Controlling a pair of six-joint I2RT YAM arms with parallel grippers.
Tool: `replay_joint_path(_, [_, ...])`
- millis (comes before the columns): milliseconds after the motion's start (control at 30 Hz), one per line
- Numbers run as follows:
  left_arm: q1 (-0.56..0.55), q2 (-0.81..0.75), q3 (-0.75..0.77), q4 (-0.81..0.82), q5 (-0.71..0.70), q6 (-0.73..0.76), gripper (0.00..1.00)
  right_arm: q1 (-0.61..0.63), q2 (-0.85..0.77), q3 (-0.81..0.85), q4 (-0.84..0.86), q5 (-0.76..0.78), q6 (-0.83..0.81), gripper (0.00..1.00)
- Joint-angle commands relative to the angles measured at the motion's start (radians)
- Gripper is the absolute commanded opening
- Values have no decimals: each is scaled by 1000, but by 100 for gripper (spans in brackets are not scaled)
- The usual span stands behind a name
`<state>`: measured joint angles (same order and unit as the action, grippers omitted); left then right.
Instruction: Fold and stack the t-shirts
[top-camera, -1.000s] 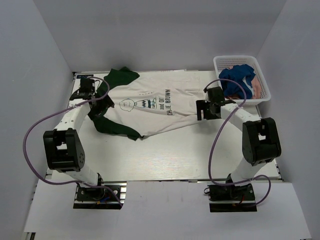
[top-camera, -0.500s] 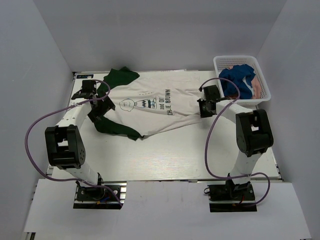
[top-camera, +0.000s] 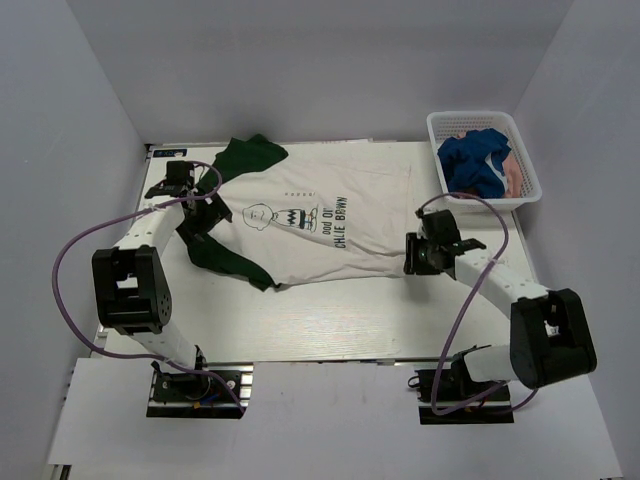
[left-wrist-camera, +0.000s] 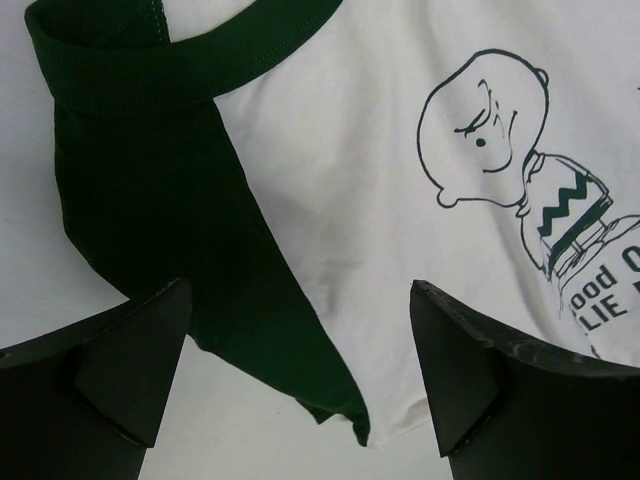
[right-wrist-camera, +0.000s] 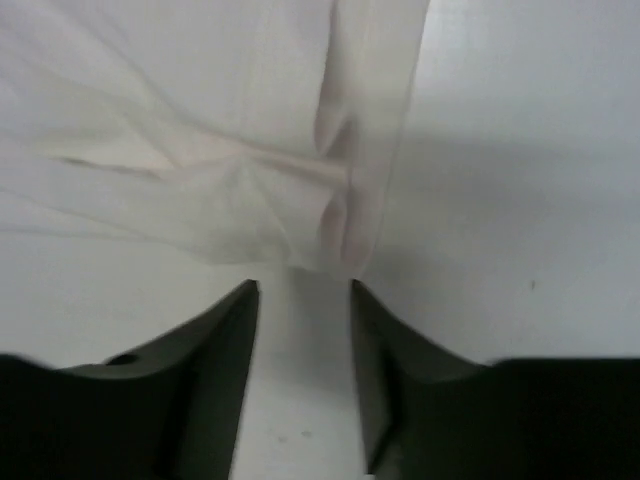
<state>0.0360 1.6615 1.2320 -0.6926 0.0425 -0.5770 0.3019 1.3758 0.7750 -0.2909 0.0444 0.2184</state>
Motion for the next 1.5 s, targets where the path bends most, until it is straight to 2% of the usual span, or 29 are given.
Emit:
replay_joint_path(0, [-4, -9, -3, 21, 16, -6, 100, 6, -66, -97, -94, 17, 76, 51])
replay_joint_path(33, [-4, -9, -3, 21, 16, -6, 100, 8, -76, -108, -109, 20, 84, 55])
replay_joint_path(200, [-4, -31, -22, 21, 16, -6, 100, 32, -170, -47, -156, -31, 39, 58])
replay_joint_path(233, [-4, -31, -31, 21, 16, -6, 100, 36, -190, -34, -159, -84, 41, 58])
replay_joint_path(300, [-4, -40, -41, 21, 3, -6, 100, 49, -207, -16, -134, -119, 35, 63])
replay_joint_path(433, [-4, -49, -42, 21, 13, -6, 100, 89, -166, 6, -47, -219, 45, 65])
replay_joint_path(467, [-4, -49, -42, 21, 13, -6, 100, 95, -114, 15, -42, -218, 56, 65])
replay_joint_path(533, [-4, -49, -42, 21, 13, -6, 100, 120, -77, 61, -42, -192, 90, 65])
replay_joint_path(667, [-4, -49, -42, 21, 13, -6, 100, 169, 37, 138, -66, 1, 131, 65])
replay_joint_path(800, [-4, -40, -42, 21, 13, -6, 100, 186, 155, 199, -116, 101, 154, 64])
replay_joint_path(867, [-4, -40, -42, 21, 13, -6, 100, 195, 184, 211, -132, 123, 174, 59])
replay_joint_path(1000, [-4, -29, -42, 21, 13, -6, 100, 207, 269, 231, -149, 211, 203, 59])
replay_joint_path(1067, [-4, -29, -42, 21, 22, -6, 100, 212, 302, 257, -177, 247, 213, 50])
replay_joint_path(1100, [-4, -29, -42, 31, 22, -6, 100, 217, 305, 260, -192, 264, 220, 37])
replay_joint_path(1133, [-4, -29, -42, 31, 22, -6, 100, 218, 312, 270, -200, 294, 231, 16])
replay_joint_path(1167, [-4, -29, -51, 31, 22, -6, 100, 221, 307, 271, -220, 302, 234, 10])
replay_joint_path(1233, [-4, -29, -51, 31, 22, -6, 100, 233, 278, 276, -232, 319, 246, 3])
replay_joint_path(1300, [-4, -20, -51, 31, 22, -6, 100, 243, 256, 262, -244, 319, 259, 0])
replay_joint_path(1467, [-4, -20, -60, 41, 31, -6, 100, 269, 139, 201, -226, 281, 300, 0])
